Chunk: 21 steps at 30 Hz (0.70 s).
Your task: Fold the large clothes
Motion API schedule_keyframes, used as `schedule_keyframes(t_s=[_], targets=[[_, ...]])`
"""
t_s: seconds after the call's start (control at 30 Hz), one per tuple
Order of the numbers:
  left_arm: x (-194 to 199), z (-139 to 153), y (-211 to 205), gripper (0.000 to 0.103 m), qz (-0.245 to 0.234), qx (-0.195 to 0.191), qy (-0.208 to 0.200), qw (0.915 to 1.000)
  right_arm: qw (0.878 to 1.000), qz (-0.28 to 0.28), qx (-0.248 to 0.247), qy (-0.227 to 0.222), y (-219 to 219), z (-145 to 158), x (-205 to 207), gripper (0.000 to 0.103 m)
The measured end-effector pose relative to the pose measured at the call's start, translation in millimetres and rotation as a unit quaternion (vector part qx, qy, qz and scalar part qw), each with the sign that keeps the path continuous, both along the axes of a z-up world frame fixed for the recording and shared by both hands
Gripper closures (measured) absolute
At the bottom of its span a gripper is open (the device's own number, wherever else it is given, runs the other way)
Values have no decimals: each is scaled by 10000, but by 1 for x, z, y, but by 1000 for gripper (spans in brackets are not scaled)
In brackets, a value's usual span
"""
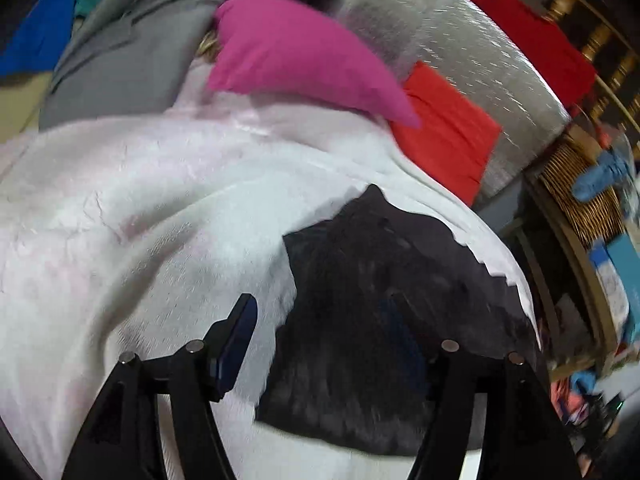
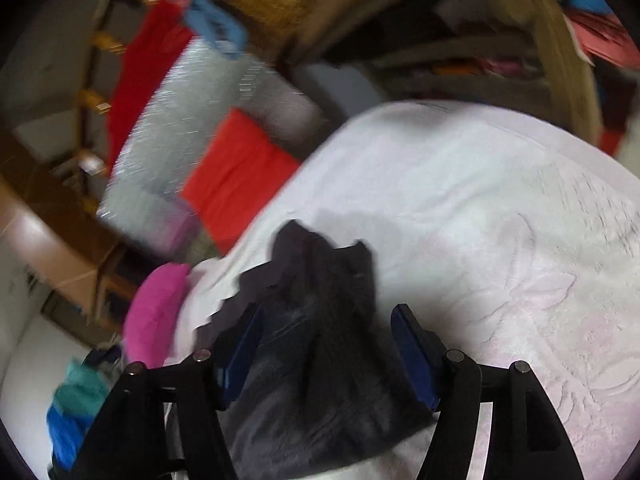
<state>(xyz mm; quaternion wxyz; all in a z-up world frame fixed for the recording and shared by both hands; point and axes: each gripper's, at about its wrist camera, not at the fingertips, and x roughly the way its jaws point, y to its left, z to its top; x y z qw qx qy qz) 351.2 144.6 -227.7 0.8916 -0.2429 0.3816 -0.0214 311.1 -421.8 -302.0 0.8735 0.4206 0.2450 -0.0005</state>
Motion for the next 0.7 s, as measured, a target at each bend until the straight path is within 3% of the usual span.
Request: schedule_keyframes(t_s=[0.07, 0.13, 0.3, 0.43, 0.57, 0.7], targets=[[-15, 3, -8, 30, -208, -12, -45, 9998, 9993, 295, 56, -224, 11, 4, -17, 33], [-23, -1, -12, 27, -338, -269, 55, 9991, 9978, 561, 218, -288, 25, 1, -23, 33], [-24, -31, -14, 27, -282, -1026, 759, 9914, 9919, 941, 816, 235, 53, -29, -21, 33], [-19, -53, -8, 26, -64, -1481, 1119, 9826, 9831, 835, 1423, 796, 59, -62, -12, 33], [-10, -69, -6, 25, 94, -1619, 1275, 9785, 9753, 532, 1874, 1043, 54, -87, 8, 33], [-1, -79, -12, 25, 151, -1620, 1326, 9777, 9751, 267, 2002, 917, 51, -97, 23, 33]])
